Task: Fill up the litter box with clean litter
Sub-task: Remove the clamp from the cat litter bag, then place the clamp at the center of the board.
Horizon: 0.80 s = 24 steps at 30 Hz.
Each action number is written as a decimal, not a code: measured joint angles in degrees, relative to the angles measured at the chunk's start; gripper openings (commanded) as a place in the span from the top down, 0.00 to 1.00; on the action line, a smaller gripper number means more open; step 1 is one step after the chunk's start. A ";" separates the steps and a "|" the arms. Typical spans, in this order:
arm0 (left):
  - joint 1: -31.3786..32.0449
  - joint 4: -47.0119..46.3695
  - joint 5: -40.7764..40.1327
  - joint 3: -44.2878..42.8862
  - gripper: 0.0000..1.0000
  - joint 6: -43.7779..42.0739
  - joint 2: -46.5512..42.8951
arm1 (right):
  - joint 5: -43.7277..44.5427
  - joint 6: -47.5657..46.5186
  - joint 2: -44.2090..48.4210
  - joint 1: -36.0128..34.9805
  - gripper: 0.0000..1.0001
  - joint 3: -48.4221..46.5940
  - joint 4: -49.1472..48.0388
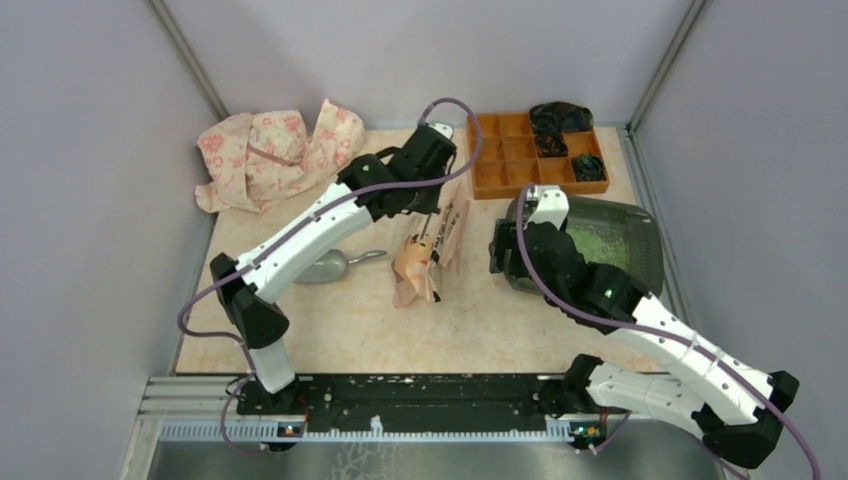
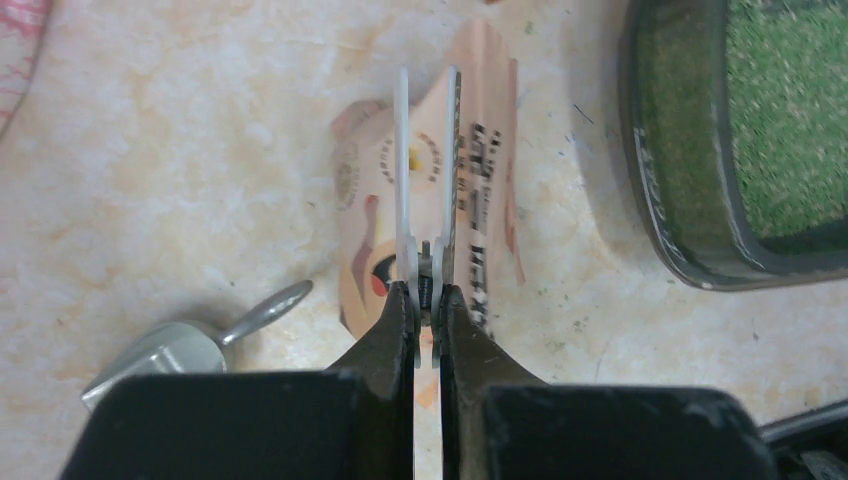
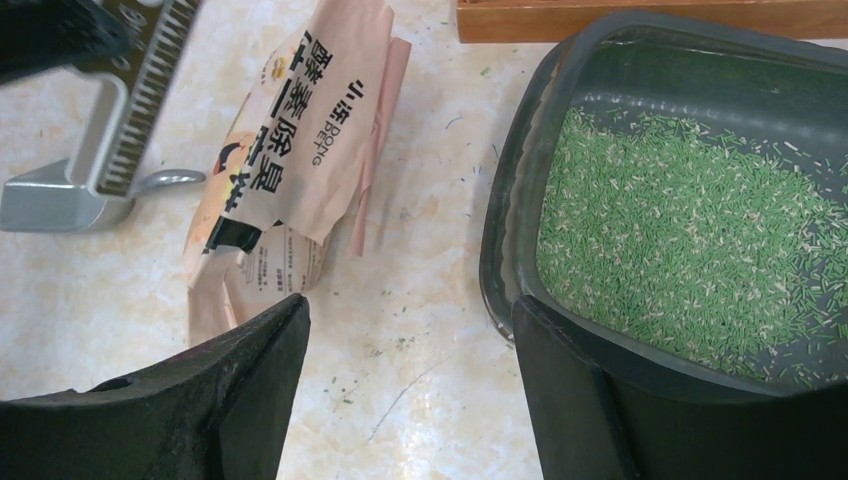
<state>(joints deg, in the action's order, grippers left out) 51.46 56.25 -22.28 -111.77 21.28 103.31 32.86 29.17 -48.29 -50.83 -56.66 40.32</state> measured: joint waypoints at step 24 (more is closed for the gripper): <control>-44.26 -14.67 11.37 18.67 1.00 -4.48 3.17 | -4.66 -0.52 -7.39 0.02 0.26 -1.62 -2.47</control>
<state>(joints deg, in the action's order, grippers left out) 7.20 41.58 -10.92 -93.10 16.80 106.48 28.21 28.64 -55.68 -50.81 -58.28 37.85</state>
